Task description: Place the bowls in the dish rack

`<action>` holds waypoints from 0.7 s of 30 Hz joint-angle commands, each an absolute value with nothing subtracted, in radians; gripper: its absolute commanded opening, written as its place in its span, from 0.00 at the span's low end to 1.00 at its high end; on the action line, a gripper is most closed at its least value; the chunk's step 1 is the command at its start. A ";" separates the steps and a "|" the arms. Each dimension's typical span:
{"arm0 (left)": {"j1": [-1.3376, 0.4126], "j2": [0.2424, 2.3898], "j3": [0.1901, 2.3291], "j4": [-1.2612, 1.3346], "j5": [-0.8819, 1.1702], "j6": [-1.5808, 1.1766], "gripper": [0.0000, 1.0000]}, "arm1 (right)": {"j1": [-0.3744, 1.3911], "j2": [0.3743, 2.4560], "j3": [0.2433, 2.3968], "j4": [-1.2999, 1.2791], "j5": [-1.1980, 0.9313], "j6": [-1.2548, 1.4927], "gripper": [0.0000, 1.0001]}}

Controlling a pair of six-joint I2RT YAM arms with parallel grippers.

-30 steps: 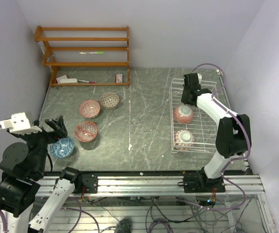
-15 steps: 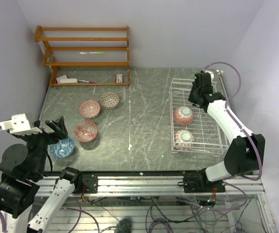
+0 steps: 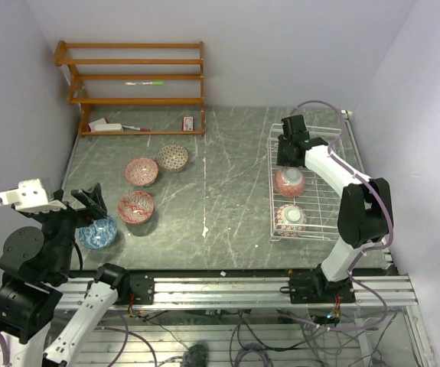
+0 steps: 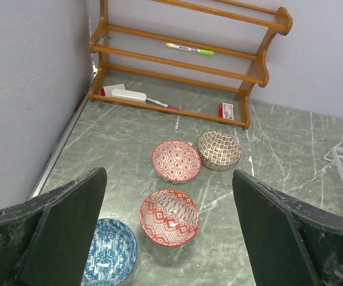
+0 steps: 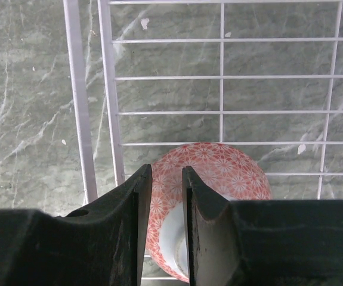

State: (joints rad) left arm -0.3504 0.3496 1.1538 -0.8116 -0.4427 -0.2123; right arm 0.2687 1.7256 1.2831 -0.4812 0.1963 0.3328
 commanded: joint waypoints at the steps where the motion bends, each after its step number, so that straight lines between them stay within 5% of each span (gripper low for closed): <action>1: -0.364 0.335 1.154 -0.802 -0.456 -0.208 0.98 | 0.309 1.762 1.340 -0.524 0.271 0.283 0.28; 21: -0.364 0.325 1.122 -0.795 -0.435 -0.212 0.98 | 0.349 1.770 1.279 -0.740 0.567 0.391 0.28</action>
